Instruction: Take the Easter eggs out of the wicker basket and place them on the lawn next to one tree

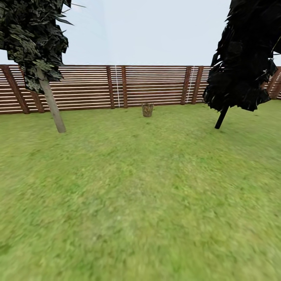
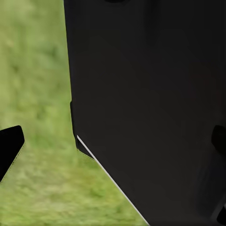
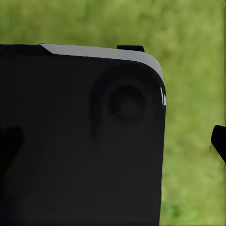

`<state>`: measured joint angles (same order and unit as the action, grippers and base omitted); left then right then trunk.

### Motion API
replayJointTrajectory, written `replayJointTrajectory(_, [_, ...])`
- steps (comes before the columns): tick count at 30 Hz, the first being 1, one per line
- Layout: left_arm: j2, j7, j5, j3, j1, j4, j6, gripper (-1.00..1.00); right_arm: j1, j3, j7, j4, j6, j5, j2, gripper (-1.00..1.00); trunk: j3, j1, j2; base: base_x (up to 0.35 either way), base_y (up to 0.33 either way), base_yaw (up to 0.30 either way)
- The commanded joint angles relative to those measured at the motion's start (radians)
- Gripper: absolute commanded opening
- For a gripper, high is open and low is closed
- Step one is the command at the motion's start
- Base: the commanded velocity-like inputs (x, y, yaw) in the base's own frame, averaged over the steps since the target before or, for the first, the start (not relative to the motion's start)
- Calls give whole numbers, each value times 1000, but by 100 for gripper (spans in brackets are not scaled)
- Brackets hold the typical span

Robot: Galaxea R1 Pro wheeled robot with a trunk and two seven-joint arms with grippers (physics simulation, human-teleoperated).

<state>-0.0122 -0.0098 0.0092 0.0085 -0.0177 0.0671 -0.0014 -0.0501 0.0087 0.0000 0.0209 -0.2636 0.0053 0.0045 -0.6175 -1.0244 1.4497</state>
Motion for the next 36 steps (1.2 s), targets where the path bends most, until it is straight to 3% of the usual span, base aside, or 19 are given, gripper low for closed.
replayJointTrajectory(1, [0, -1, 1, 1, -1, 2, 0, 100, -1, 1, 0, -1, -3, 1, 0, 100, -1, -1, 0, 341, 0, 0])
replayJointTrajectory(36, [1, -1, 1, 1, -1, 2, 0, 100, -1, 1, 0, -1, -3, 1, 0, 100, -1, -1, 0, 341, 0, 0])
